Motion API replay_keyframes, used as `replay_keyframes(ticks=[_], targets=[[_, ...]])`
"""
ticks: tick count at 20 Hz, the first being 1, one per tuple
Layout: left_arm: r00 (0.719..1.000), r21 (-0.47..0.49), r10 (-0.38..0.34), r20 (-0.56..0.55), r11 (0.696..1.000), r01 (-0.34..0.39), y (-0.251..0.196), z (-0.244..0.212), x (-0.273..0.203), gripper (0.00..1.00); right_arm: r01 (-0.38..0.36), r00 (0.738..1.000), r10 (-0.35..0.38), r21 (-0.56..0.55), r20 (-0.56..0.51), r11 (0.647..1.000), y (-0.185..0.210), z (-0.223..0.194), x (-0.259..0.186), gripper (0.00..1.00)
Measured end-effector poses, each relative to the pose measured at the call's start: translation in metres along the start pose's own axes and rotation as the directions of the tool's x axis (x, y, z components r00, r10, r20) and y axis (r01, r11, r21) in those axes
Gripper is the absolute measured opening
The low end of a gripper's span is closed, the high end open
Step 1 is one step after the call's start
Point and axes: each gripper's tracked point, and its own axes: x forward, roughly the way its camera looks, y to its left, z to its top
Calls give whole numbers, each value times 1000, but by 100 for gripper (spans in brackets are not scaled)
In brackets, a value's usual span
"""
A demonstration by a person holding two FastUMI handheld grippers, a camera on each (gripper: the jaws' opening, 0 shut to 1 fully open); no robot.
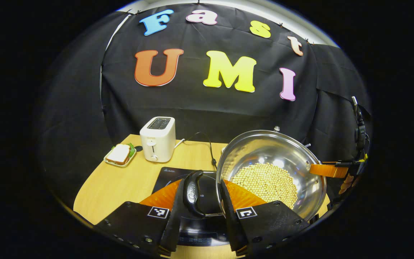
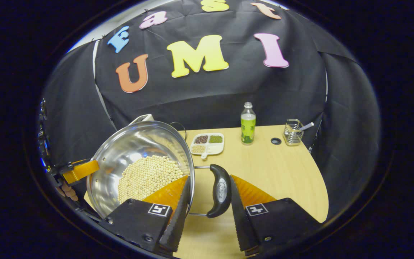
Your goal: First push the handle of the pot to place it horizontally, then grasp the pot with both hands and set it on the induction cooktop.
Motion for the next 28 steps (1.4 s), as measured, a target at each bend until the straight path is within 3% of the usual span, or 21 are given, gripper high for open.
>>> replay_keyframes(ticks=[6, 12, 21, 28], targets=[[997, -19, 59, 46, 998, -59, 52, 23, 0, 53, -57, 998, 57, -21, 1, 998, 56, 20, 24, 60], [994, -59, 107, 17, 993, -106, 97, 20, 21, 53, -82, 996, 81, -24, -36, 996, 89, 19, 67, 60], [985, -56, 150, -87, 986, -155, 135, -18, 81, 53, -67, 988, 68, 11, -141, 998, 103, -20, 145, 60], [979, -62, 151, -136, 985, -161, 145, -47, 110, 53, -34, 981, 35, 9, -191, 999, 101, -47, 174, 60]])
